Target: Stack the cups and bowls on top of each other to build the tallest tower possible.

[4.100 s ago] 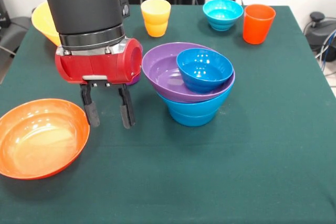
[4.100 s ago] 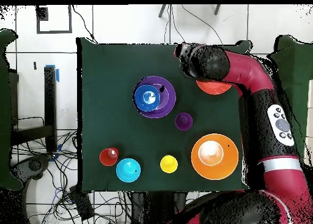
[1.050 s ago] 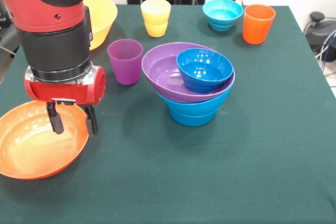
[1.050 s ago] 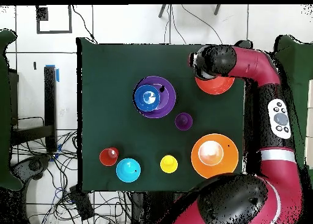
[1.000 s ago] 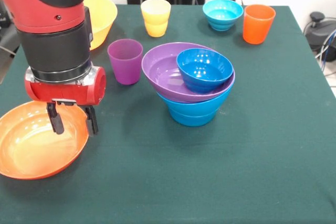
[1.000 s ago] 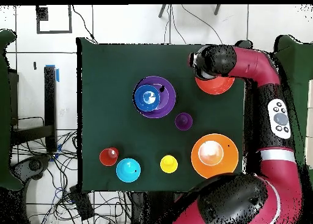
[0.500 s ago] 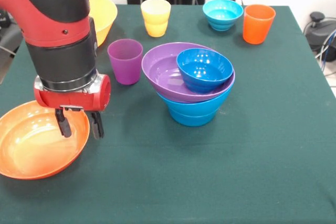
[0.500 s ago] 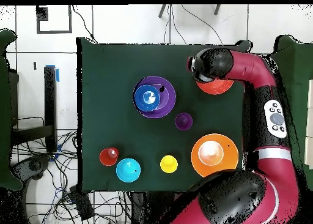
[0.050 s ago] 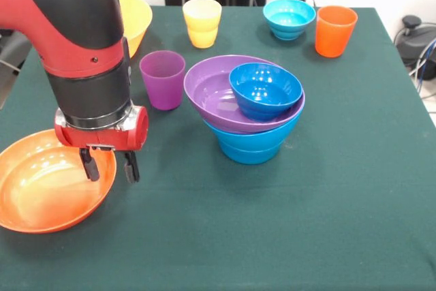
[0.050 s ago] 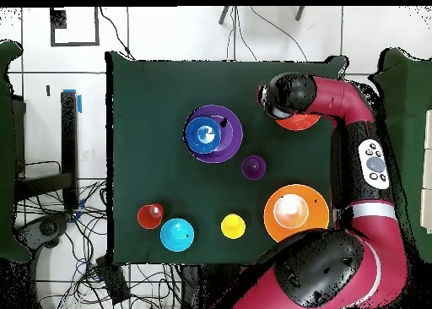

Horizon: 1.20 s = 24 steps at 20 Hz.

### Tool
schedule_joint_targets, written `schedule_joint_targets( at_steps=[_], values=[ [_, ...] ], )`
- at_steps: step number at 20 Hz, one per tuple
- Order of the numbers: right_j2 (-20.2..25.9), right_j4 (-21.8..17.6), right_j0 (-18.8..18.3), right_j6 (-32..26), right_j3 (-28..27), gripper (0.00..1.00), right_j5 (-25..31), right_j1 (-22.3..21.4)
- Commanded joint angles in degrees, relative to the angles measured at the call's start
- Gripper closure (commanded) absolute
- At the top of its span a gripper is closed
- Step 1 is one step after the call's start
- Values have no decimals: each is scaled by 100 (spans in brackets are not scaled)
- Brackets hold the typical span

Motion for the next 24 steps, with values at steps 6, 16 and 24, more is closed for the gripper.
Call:
schedule_joint_targets(
  at_steps=[6, 16, 24],
  values=[
    [-320, -734, 105, -1664, -339, 0, 337, 352],
    [-374, -966, 20, -1730, -525, 0, 251, 631],
    [-347, -920, 0, -1730, -612, 0, 292, 738]
  ],
)
